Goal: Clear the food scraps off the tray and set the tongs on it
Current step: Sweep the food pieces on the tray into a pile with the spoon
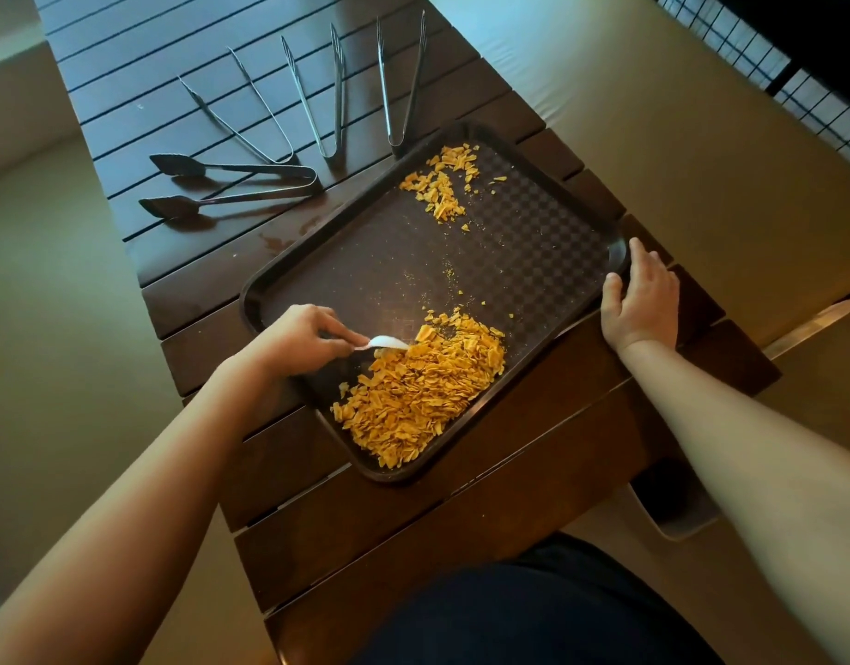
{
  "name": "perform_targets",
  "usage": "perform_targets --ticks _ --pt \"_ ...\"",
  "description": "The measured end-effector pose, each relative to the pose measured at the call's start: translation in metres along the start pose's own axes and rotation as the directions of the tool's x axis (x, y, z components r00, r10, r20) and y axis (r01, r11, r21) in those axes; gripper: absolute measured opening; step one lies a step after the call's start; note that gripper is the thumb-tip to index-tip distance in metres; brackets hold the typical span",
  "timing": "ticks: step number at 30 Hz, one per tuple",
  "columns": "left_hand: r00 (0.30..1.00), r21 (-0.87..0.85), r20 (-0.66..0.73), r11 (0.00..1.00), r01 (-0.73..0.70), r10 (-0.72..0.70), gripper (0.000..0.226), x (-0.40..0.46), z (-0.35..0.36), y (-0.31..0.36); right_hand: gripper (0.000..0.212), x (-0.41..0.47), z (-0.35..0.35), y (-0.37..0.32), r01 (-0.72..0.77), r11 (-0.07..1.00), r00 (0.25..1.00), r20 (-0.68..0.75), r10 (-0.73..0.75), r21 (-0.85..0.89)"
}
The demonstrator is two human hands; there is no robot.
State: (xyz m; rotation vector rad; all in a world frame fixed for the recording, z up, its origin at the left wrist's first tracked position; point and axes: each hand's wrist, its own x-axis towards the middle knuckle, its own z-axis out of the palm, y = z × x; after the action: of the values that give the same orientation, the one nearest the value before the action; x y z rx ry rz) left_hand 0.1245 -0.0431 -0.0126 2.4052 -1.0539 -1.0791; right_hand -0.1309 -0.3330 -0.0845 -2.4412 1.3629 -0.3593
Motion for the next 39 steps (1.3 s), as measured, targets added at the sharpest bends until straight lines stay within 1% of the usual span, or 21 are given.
perform_targets --ticks 1,4,6,8,10,12,16,19,21,24,29,33,34,37,39 --pt "0.999 -0.02 -0.032 1.0 -0.019 0.018 0.019 0.001 -0.002 0.004 0.061 0.0 0.0 0.0 -0.002 1.0 1.0 0.0 0.002 -0.001" --pt "0.979 -0.108 -0.196 0.991 -0.08 0.058 0.02 0.014 0.001 0.023 0.062 -0.001 0.0 -0.001 -0.004 1.0 1.0 0.006 0.004 -0.002" --pt "0.955 -0.136 -0.293 0.987 -0.088 0.045 0.023 0.031 0.006 0.036 0.062 -0.001 0.0 -0.001 -0.006 1.0 1.0 0.009 0.006 0.001" --pt "0.942 -0.161 -0.335 0.985 -0.056 -0.001 0.025 0.047 0.011 0.046 0.063 -0.001 -0.001 -0.002 -0.006 1.0 1.0 0.01 0.006 0.0" --pt "0.951 -0.165 -0.308 0.986 -0.027 -0.025 0.027 0.058 0.014 0.052 0.063 -0.001 -0.001 -0.002 -0.007 1.0 1.0 0.007 0.007 0.001" --pt "0.968 -0.131 -0.249 0.991 -0.033 -0.001 0.028 0.064 0.019 0.057 0.062 -0.001 -0.001 -0.002 -0.008 1.0 1.0 0.007 0.008 0.002" --pt "0.984 0.005 -0.113 0.99 -0.141 0.14 0.027 0.067 0.03 0.076 0.062 0.0 -0.001 -0.001 -0.011 1.0 1.0 0.005 0.011 0.0" --pt "0.967 0.133 -0.005 0.958 -0.253 0.256 0.024 0.063 0.038 0.088 0.063 0.0 -0.001 -0.001 -0.012 1.0 1.0 0.01 0.012 0.005" --pt "0.956 0.166 0.058 0.941 -0.294 0.289 0.022 0.059 0.04 0.087 0.064 0.0 -0.001 -0.002 -0.012 1.0 1.0 0.011 0.012 0.007" --pt "0.958 0.198 0.088 0.938 -0.284 0.272 0.02 0.051 0.033 0.075 0.064 0.0 -0.001 -0.001 -0.005 1.0 1.0 0.004 0.005 0.005" --pt "0.979 0.191 0.059 0.96 -0.203 0.195 0.019 0.033 0.017 0.046 0.063 0.0 -0.002 -0.001 -0.007 1.0 1.0 0.006 0.006 0.01" --pt "0.987 0.136 0.046 0.978 -0.156 0.151 0.02 0.025 0.012 0.031 0.063 -0.001 -0.002 -0.002 -0.006 1.0 1.0 0.003 0.006 0.011" --pt "0.988 0.107 0.023 0.982 -0.154 0.153 0.02 0.024 0.012 0.031 0.063 -0.001 -0.002 -0.003 -0.005 1.0 1.0 0.0 0.005 0.011" --pt "0.978 -0.003 -0.148 0.989 -0.149 0.147 0.024 0.032 0.009 0.035 0.063 -0.001 -0.003 -0.003 -0.006 1.0 1.0 -0.002 0.006 0.011" --pt "0.959 -0.045 -0.263 0.992 -0.121 0.105 0.025 0.044 0.007 0.039 0.062 -0.001 -0.002 -0.003 -0.004 1.0 1.0 0.001 0.004 0.01"
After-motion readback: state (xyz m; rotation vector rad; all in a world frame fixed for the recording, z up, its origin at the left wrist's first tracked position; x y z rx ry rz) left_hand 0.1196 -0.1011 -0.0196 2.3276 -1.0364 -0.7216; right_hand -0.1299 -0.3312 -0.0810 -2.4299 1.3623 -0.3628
